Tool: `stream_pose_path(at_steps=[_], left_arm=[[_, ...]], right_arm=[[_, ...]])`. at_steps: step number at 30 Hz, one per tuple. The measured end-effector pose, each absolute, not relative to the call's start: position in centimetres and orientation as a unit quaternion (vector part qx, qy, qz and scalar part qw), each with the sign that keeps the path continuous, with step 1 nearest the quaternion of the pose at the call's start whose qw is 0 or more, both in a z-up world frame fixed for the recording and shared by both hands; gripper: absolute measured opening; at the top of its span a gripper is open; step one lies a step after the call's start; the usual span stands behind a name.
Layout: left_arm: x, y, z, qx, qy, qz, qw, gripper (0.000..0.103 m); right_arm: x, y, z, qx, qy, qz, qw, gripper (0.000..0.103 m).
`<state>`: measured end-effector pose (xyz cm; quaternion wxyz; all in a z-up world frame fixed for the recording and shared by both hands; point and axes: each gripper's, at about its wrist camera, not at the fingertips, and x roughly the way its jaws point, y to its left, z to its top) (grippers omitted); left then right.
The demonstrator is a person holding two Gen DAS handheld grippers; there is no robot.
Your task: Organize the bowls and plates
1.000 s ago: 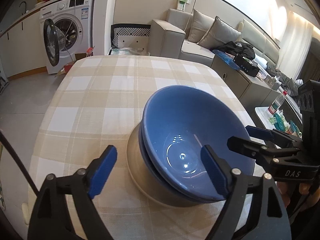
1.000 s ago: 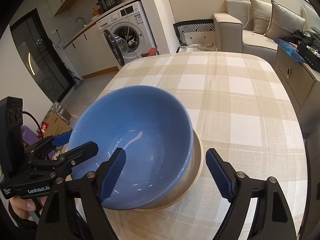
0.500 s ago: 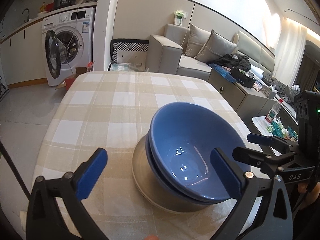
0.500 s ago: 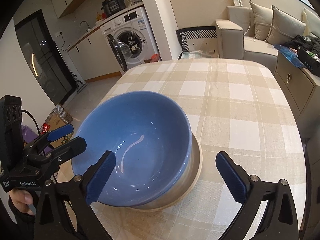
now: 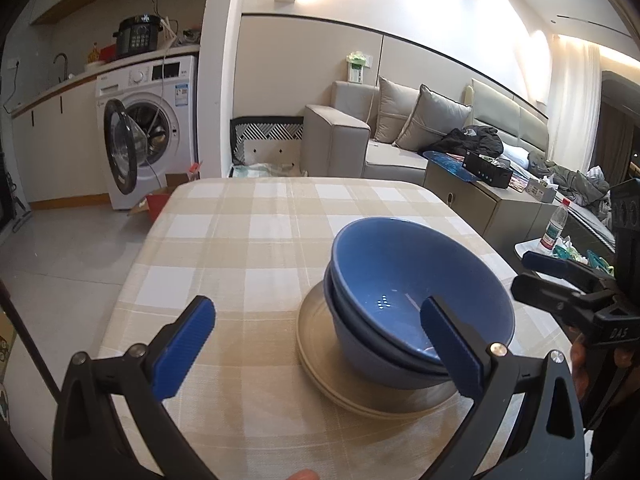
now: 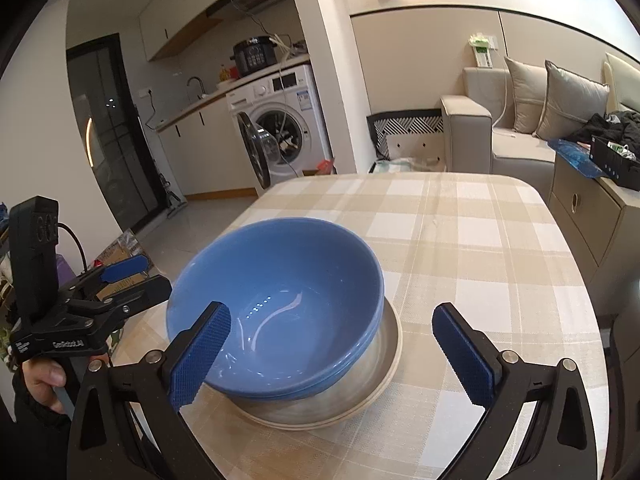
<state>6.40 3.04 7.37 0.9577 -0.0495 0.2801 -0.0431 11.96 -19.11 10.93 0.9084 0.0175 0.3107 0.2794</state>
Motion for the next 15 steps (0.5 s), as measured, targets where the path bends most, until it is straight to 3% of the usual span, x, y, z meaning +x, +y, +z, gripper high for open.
stream_pose_path(at_steps=[15], left_arm=[[3.0,3.0,5.8,-0.032,0.241,-0.024,0.970,0.103]], right_arm=[[6.8,-19.5,10.4,-0.005,0.228,0.295,0.928,0.103]])
